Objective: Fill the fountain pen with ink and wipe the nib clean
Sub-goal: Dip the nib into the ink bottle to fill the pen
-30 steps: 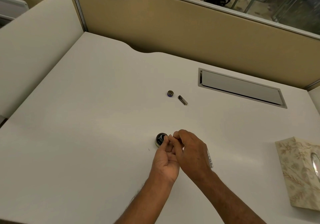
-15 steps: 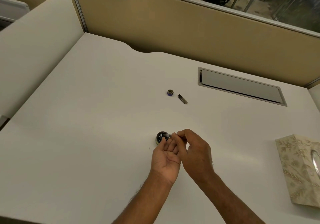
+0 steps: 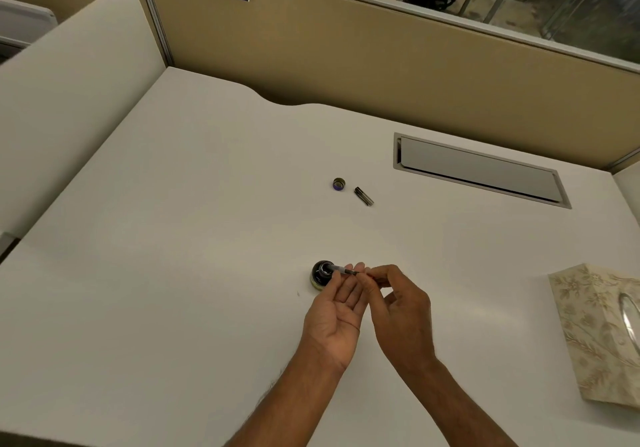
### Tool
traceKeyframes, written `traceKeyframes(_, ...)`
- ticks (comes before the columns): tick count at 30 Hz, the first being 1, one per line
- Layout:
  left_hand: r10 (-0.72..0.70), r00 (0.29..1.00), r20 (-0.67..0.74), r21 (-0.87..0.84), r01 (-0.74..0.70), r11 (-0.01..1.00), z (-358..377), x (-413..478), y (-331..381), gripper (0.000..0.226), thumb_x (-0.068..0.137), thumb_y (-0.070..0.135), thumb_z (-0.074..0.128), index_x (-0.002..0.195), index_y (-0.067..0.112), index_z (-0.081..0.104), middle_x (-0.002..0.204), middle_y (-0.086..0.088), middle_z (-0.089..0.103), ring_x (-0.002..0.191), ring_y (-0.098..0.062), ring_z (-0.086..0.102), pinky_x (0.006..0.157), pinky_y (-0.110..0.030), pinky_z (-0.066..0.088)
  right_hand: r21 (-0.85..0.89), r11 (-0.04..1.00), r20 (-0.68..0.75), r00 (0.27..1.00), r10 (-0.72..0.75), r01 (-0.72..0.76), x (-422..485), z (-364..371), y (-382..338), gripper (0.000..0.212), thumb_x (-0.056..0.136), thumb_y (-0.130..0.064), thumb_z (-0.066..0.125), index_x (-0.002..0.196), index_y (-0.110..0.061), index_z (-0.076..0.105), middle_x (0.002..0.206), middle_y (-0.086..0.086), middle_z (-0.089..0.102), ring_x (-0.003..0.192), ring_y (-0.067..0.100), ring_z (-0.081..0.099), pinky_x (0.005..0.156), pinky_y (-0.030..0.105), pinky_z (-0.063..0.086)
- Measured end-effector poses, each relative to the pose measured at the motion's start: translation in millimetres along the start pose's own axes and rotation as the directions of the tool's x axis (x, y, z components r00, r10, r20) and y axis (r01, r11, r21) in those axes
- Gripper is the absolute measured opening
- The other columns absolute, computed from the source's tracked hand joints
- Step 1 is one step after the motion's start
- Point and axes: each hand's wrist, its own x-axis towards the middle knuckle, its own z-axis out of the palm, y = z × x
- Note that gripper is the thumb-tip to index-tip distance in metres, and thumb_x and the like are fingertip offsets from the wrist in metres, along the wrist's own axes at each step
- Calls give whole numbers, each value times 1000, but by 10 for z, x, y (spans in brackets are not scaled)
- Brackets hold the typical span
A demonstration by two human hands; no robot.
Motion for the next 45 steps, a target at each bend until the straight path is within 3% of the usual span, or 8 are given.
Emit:
traceKeyframes(4, 32, 999, 8, 41, -32, 999, 26, -52, 1, 36, 102, 14, 56, 131, -6, 60, 123, -25, 73, 113, -32, 72, 93, -40, 60, 26, 998, -29, 998, 50, -49, -58, -9, 63, 11, 95, -11, 67, 93, -22, 71, 85, -17, 72, 82, 4, 67, 57, 13, 47)
traceKeyframes(9, 48, 999, -1, 87, -47, 995, -13, -65, -30, 35, 103, 14, 55, 132, -5, 60, 125, -23, 73, 111, -31, 74, 96, -39, 59, 19, 995, -43, 995, 94, -93, -122, -25, 96, 22, 95, -14, 67, 87, -34, 64, 90, -26, 69, 78, 2, 64, 57, 14, 49)
traceKeyframes(13, 53, 998, -16, 109, -51, 993, -37, -70, -56, 34, 103, 14, 55, 130, -6, 61, 124, -24, 73, 113, -32, 73, 100, -42, 55, 1, 996, -56, 994, 93, -93, -162, -45, 98, 18, 95, -16, 67, 88, -32, 65, 92, -34, 66, 80, 0, 64, 58, 14, 50)
traceKeyframes(17, 73, 997, -8, 152, -71, 986, -33, -96, -75, 32, 103, 13, 55, 128, -6, 63, 121, -23, 74, 111, -30, 74, 100, -41, 55, 12, 993, -78, 990, 115, -115, -217, -68, 105, 17, 95, -19, 68, 87, -33, 64, 94, -30, 66, 75, 11, 63, 56, 21, 51)
traceKeyframes(22, 128, 992, -3, 220, -124, 968, -1, -145, -105, 30, 101, 12, 58, 127, -3, 63, 118, -23, 75, 112, -30, 74, 100, -42, 54, 86, 977, -82, 976, 200, -193, -283, -87, 156, 12, 93, -21, 69, 84, -28, 68, 81, -19, 70, 74, 6, 67, 59, 13, 49)
traceKeyframes(26, 166, 986, 6, 268, -161, 950, 27, -219, -119, 29, 100, 11, 59, 126, -2, 64, 117, -22, 76, 113, -30, 73, 101, -42, 53, 145, 961, -68, 967, 247, -236, -304, -97, 144, 15, 93, -20, 70, 82, -29, 68, 84, -19, 71, 76, 7, 68, 61, 11, 49)
traceKeyframes(37, 246, 956, 161, 383, -291, 877, 348, -589, -212, 27, 100, 11, 59, 125, 3, 66, 116, -16, 78, 112, -25, 74, 90, -35, 61, 332, 909, -122, 944, 306, -252, -334, -366, -98, 9, 91, -22, 73, 83, -25, 70, 79, -5, 74, 75, 15, 71, 65, 41, 58)
traceKeyframes(45, 295, 914, 278, 445, -395, 804, 658, -924, -469, 25, 101, 11, 57, 122, 3, 69, 114, -16, 79, 112, -27, 74, 97, -41, 56, 435, 877, -131, 949, 286, -205, -391, -828, -296, 7, 91, -20, 72, 84, -19, 71, 77, 0, 75, 68, 13, 70, 57, 23, 54)
